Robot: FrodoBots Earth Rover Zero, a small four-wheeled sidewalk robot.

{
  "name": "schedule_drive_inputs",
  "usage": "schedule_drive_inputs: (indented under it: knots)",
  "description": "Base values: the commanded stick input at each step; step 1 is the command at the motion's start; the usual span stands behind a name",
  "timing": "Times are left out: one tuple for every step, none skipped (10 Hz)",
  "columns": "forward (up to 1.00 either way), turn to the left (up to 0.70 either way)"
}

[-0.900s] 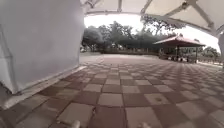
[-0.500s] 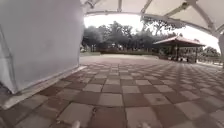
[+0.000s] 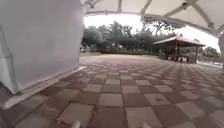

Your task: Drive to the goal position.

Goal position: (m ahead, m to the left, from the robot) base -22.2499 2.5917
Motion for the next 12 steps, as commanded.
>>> schedule_drive_inputs:
  knots:
    - [0.00, -0.12]
    - [0.00, 0.00]
    - [0.00, 0.00]
    - [0.00, 0.00]
    - [0.00, -0.45]
    - [0.00, -0.45]
    - [0.00, -0.45]
    - [0.00, -0.45]
    - [0.00, -0.45]
    - [0.00, -0.45]
    - [0.00, -0.45]
    - [0.00, -0.45]
